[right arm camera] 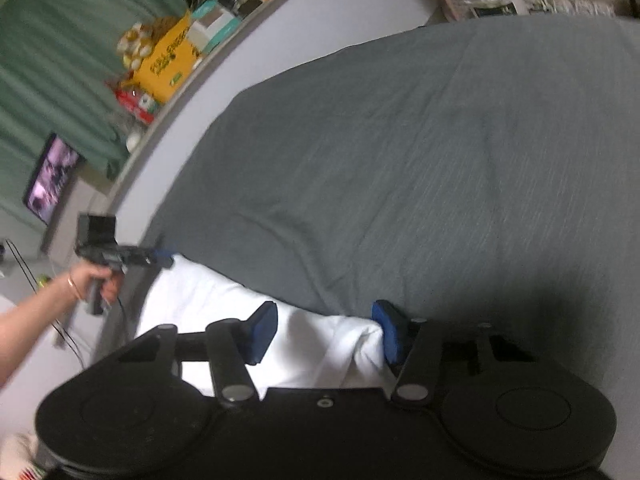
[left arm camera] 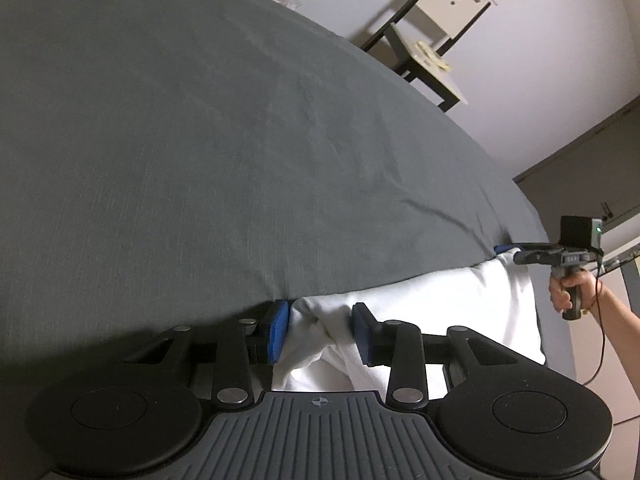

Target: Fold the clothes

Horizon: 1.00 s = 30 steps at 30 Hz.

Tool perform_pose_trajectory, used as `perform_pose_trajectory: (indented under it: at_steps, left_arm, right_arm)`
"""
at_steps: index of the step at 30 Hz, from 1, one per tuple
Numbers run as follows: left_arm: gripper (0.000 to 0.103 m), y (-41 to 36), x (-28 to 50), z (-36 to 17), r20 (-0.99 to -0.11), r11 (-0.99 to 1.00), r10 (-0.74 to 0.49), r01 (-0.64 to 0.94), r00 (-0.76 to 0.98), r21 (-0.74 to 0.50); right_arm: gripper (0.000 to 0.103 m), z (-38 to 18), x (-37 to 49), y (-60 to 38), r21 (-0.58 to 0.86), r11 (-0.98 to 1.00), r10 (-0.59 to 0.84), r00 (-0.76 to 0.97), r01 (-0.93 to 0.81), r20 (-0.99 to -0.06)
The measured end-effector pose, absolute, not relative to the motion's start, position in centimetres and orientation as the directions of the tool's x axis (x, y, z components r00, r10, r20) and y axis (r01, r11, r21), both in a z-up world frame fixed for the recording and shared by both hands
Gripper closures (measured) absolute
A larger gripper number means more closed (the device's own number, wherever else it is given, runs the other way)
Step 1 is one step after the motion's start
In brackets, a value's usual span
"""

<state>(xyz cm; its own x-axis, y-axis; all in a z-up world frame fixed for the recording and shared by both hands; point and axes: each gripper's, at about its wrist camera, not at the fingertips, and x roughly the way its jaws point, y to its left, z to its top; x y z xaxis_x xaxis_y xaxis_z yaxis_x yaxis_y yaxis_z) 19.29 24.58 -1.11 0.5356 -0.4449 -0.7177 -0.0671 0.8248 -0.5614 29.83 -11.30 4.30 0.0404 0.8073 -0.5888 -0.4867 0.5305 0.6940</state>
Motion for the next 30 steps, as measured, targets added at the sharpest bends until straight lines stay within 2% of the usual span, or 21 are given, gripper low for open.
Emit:
perform_pose_trajectory:
  at_steps: [4, 5, 6, 13, 15, 17, 25, 30]
  left_arm:
    - [0.087, 24.0, 18.7, -1.2, -0.712, 0.838, -0.445, -0.027, 0.542, -0.544]
    - [0.089, 24.1, 18.5, -1.0, -0.715, 0.849, -0.435, -0.015, 0.548, -0.528]
    - [0.089, 23.9, 18.2, -0.7, -0.72, 0.863, -0.419, -0.004, 0.553, -0.505]
    - [0.091, 22.8, 16.5, 1.1, -0.732, 0.925, -0.316, 0.024, 0.604, -0.38]
    - [0.092, 22.6, 16.3, 1.6, -0.728, 0.937, -0.282, 0.015, 0.625, -0.349]
    - [0.093, 22.8, 16.4, 2.6, -0.716, 0.946, -0.254, 0.011, 0.651, -0.325]
    - [0.095, 23.4, 16.4, 6.5, -0.65, 0.973, -0.142, -0.015, 0.747, -0.23]
    - [0.095, 24.6, 17.1, 8.4, -0.594, 0.977, -0.07, -0.066, 0.802, -0.205]
  right_arm:
    - [0.066, 3.7, 29.3, -10.8, 0.725, 0.497, 0.827, 0.008, -0.476, -0.562]
    - [0.079, 3.6, 29.3, -10.8, 0.73, 0.499, 0.826, 0.001, -0.467, -0.564]
    - [0.082, 3.5, 28.9, -10.8, 0.718, 0.51, 0.811, -0.013, -0.474, -0.585]
    - [0.08, 4.9, 28.1, -9.7, 0.631, 0.573, 0.756, 0.04, -0.523, -0.653]
    - [0.087, 5.5, 27.5, -8.9, 0.576, 0.594, 0.733, 0.084, -0.562, -0.675]
    - [0.09, 6.4, 26.8, -8.1, 0.5, 0.605, 0.711, 0.139, -0.619, -0.689]
    - [0.092, 11.7, 25.8, -7.5, 0.332, 0.647, 0.686, 0.334, -0.686, -0.647]
    - [0.092, 13.4, 27.2, -7.4, 0.301, 0.73, 0.648, 0.482, -0.613, -0.59]
